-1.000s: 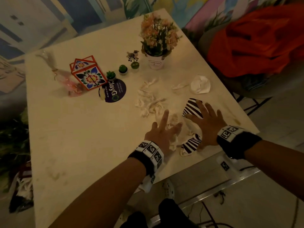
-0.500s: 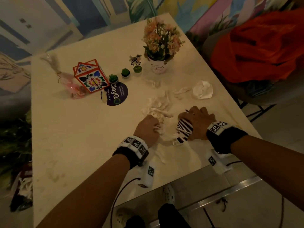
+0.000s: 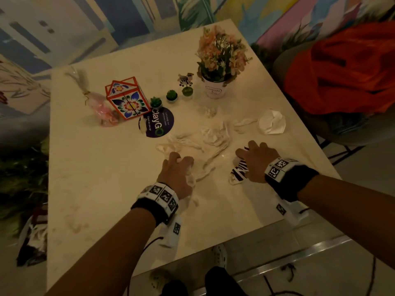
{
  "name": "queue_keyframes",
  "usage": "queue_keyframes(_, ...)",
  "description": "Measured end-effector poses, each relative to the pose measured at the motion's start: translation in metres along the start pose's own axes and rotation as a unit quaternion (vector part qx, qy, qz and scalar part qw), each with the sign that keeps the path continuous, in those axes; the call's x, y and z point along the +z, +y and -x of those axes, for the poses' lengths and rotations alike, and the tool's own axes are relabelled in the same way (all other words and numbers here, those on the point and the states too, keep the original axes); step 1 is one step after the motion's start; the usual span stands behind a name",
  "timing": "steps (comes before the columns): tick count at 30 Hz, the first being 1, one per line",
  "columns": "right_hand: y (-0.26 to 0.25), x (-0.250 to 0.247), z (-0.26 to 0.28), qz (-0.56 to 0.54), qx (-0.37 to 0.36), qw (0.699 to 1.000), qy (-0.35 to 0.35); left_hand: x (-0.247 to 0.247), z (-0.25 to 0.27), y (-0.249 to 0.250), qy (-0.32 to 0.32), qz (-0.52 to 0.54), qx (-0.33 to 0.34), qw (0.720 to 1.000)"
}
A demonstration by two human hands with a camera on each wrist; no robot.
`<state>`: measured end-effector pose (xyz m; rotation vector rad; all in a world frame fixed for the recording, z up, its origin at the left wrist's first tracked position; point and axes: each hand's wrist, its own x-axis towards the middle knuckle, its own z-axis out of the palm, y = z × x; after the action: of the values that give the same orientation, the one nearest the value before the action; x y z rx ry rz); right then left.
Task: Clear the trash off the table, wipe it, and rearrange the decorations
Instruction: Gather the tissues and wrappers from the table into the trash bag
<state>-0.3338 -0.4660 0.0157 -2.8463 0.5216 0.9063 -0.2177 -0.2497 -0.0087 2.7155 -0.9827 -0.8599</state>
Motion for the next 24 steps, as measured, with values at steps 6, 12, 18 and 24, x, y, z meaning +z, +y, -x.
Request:
queue_keyframes(6, -0.018, 0.001, -0.006, 0.038, -0.068, 0.997, 0.008, 0.01, -0.012, 0.009, 0.034, -0.028, 0.091, 0.995)
queue_keyframes(12, -0.02, 0.005, -0.009, 0.048, -0.077, 0.996, -0.008, 0.006, -0.019, 0.004, 0.102, 0.106, 0.046, 0.988)
queue_keyframes(18, -0.02, 0.012, 0.001, 0.045, -0.098, 0.994, -0.025, -0.017, -0.026, 0.013, 0.115, 0.14, 0.02, 0.983)
queue_keyframes(24, -0.024, 0.014, -0.002, 0.063, -0.083, 0.994, 0.019, -0.017, -0.049, 0.029, 0.02, 0.024, -0.003, 0.999)
